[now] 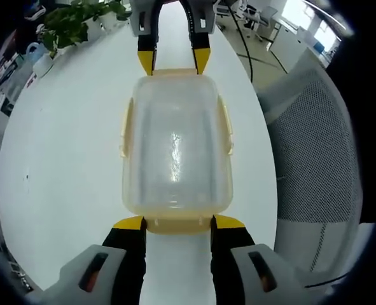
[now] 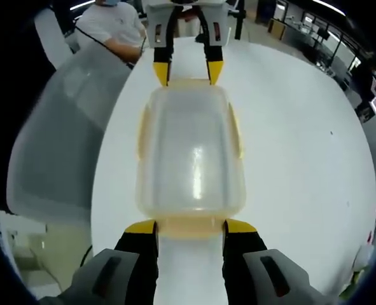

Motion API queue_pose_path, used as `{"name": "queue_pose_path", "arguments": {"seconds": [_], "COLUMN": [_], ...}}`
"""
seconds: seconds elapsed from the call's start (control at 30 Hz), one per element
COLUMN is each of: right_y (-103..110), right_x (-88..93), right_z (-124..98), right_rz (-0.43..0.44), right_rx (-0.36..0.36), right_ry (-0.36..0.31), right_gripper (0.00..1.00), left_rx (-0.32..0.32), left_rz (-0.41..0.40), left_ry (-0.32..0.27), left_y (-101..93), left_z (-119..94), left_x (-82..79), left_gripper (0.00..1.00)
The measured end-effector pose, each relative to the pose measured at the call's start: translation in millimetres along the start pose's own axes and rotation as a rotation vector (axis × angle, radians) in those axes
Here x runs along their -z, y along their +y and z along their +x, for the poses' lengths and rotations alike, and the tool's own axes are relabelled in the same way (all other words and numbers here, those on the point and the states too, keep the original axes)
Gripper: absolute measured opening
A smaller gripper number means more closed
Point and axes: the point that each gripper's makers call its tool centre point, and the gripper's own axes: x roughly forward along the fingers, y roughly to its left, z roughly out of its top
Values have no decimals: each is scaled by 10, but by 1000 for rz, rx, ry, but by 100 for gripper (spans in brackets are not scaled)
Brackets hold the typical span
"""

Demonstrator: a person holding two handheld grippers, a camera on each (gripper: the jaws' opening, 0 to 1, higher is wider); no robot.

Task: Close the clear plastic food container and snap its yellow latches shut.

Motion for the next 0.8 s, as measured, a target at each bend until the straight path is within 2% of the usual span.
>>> {"name": "queue_pose_path", "arguments": {"seconds": [0.8], "right_y": [29], "right_x": [-8], "right_z": [31], "right_rz": [11], "right_rx": [26], "right_ry": [-22], "right_gripper": [37], "left_rx": [-11], "left_rz": [30], "left_ry": [12], "left_y": [7], "left_z": [41], "left_x": [28], "left_gripper": [38]}}
